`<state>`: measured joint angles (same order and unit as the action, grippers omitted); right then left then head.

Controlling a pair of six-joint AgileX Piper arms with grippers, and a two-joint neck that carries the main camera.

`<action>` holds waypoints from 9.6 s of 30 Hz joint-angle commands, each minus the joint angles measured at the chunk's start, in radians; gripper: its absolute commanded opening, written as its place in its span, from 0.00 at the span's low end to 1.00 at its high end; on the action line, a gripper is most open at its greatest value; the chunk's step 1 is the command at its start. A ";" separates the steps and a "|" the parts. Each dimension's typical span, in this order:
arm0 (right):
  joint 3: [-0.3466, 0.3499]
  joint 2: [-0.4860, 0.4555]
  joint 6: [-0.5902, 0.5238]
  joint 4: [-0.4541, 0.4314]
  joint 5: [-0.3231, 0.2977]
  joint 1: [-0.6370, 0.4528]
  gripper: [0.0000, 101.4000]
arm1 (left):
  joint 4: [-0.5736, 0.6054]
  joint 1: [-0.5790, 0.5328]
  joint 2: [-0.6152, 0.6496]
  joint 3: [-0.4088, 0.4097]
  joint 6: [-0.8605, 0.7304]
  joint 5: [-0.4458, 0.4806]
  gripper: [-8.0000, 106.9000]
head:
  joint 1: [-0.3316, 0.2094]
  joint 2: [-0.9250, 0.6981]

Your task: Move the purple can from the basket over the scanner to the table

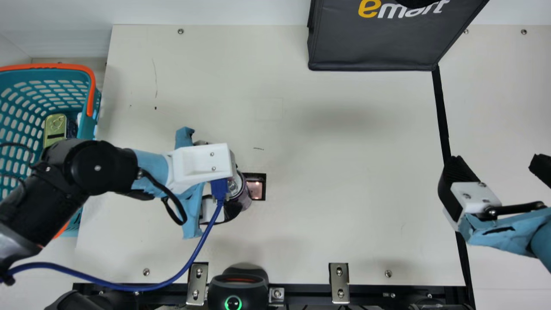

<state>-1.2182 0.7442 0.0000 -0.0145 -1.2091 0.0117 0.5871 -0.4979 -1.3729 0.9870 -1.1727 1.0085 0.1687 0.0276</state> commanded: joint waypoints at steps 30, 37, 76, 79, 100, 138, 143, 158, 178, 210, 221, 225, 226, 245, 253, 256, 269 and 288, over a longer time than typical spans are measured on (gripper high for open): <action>0.000 0.000 0.000 0.000 0.000 0.000 0.94 | 0.022 0.005 -0.043 0.000 0.011 -0.020 0.75 | -0.030 0.000; 0.000 0.000 0.000 0.000 0.000 0.000 0.94 | 0.020 0.010 0.009 -0.005 0.066 -0.006 0.85 | -0.030 0.000; 0.000 0.000 0.000 0.000 0.000 0.000 0.94 | -0.471 -0.192 0.290 0.097 1.389 0.058 0.85 | -0.030 0.000; 0.000 0.000 0.000 0.000 0.000 0.000 0.94 | -0.535 -0.249 0.270 0.102 1.511 0.046 0.85 | -0.030 0.000; 0.000 0.000 0.000 0.000 -0.001 0.000 0.94 | -1.020 -0.598 0.055 0.099 2.395 0.026 0.85 | -0.030 0.000; 0.000 0.000 0.000 0.000 -0.001 0.000 0.94 | -1.205 -0.707 -0.048 0.027 2.627 -0.001 0.00 | -0.030 0.000; 0.000 0.000 0.000 0.000 -0.001 0.000 0.94 | -1.175 -0.714 0.009 0.030 2.474 0.004 0.00 | -0.030 0.000; 0.000 0.000 0.000 0.000 -0.001 0.000 0.94 | -0.956 -0.612 0.111 -0.021 1.871 -0.102 0.00 | -0.030 0.000; 0.000 0.000 0.000 0.000 -0.003 0.000 0.94 | -0.520 -0.448 0.224 -0.109 1.077 -0.179 0.00 | -0.030 0.000; 0.000 0.000 0.000 0.000 -0.003 0.000 0.94 | 0.031 -0.014 0.084 -0.037 -0.021 0.047 0.00 | -0.030 0.000; 0.000 0.000 0.000 0.000 -0.001 0.000 0.94 | 0.028 -0.035 0.036 -0.033 -0.078 0.004 0.00 | -0.030 0.000; 0.000 0.000 0.000 0.000 -0.001 0.000 0.94 | 0.035 -0.038 0.023 -0.034 -0.085 -0.013 0.00 | -0.030 0.000; 0.000 0.000 0.000 0.000 -0.001 0.000 0.94 | 0.037 -0.039 0.019 -0.035 -0.086 -0.019 0.00 | -0.030 0.000; 0.000 0.000 0.000 0.000 -0.001 0.000 0.94 | 0.048 -0.047 -0.026 -0.051 -0.086 -0.088 0.40 | -0.030 0.000; 0.000 0.000 0.000 0.000 -0.001 0.000 0.94 | 0.045 -0.049 -0.031 -0.050 -0.064 -0.095 0.63 | -0.030 0.000; 0.000 0.000 0.000 0.000 -0.001 0.000 0.94 | 0.048 -0.050 -0.034 -0.047 -0.052 -0.093 0.72 | -0.030 0.000; 0.000 0.000 0.000 0.000 -0.001 0.000 0.94 | -0.029 -0.083 0.041 -0.032 0.156 -0.065 0.85 | -0.030 0.000; 0.000 0.000 0.000 0.000 -0.001 0.000 0.94 | -0.281 -0.109 0.299 0.011 0.693 -0.031 0.85 | -0.030 0.000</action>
<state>-1.2182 0.7442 0.0000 -0.0145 -1.2099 0.0117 0.3354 -0.6088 -1.0753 0.9883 -0.5978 0.9659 0.1672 0.0291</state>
